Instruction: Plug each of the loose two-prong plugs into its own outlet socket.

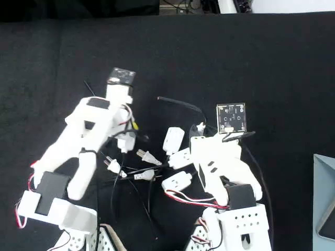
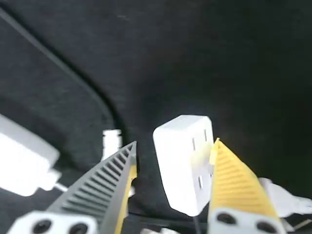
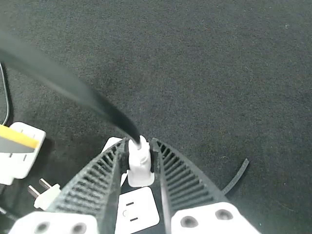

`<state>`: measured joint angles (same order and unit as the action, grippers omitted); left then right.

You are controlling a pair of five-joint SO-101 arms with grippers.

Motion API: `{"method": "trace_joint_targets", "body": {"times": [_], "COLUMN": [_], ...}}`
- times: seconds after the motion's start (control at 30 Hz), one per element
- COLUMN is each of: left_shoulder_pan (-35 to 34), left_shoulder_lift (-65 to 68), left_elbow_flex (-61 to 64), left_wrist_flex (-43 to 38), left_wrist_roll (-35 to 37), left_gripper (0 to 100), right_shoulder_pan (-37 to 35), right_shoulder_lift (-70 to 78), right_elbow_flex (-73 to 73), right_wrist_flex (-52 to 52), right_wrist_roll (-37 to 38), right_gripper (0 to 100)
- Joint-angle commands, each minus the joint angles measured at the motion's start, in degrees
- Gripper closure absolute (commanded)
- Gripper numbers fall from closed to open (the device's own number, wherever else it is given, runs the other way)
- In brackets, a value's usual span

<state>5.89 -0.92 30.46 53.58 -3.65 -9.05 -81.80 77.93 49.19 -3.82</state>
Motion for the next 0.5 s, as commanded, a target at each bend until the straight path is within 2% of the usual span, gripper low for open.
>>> {"method": "trace_joint_targets", "body": {"times": [0.0, 0.13, 0.33, 0.47], "left_shoulder_pan": [-3.03, -3.21, -0.22, 0.04], "left_shoulder_lift": [-2.64, -2.73, -6.68, -10.64], "left_elbow_flex": [-2.51, -4.00, -8.31, -7.60], "left_wrist_flex": [-0.35, 1.23, 10.64, 11.34], "left_wrist_roll": [-0.44, -0.44, 0.00, 1.05], "left_gripper": [76, 76, 76, 76], "right_shoulder_pan": [0.44, 0.44, 0.44, 0.44], "right_shoulder_lift": [0.04, 0.04, 0.04, 0.04], "right_elbow_flex": [-2.51, -2.51, -2.51, -2.51], "right_wrist_flex": [-1.32, -1.32, -1.32, -1.32], "right_wrist_roll": [0.00, 0.00, 0.00, 0.00], "right_gripper": [98.5, 98.5, 98.5, 98.5]}}
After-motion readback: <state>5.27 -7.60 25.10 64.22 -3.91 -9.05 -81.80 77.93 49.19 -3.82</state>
